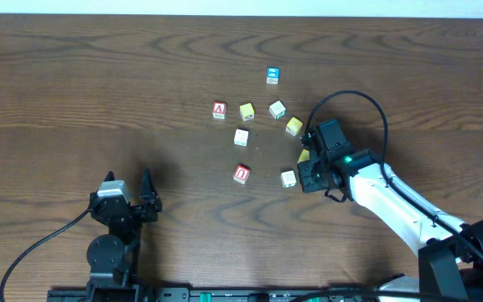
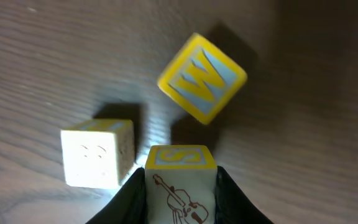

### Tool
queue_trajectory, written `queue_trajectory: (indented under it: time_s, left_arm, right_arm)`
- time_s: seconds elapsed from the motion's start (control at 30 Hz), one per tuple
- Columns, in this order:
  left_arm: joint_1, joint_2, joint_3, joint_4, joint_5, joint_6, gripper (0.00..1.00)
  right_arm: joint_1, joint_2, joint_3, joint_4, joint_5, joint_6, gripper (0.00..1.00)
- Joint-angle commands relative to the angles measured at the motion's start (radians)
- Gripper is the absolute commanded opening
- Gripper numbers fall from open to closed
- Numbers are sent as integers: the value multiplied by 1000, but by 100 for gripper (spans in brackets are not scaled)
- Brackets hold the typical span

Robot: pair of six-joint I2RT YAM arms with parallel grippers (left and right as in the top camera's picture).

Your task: Lift 5 blocks

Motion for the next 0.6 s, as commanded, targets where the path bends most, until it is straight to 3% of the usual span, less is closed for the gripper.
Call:
queue_trajectory:
  time_s: [0.0,0.57]
  left_arm:
    - [4,0,-16,-44,-24,-8,73]
    - [4,0,-16,-44,-24,-8,73]
  right_arm:
    - [13,6,-5,19,-30,-40,22]
    - [38,9,-5,20,-39,216,16]
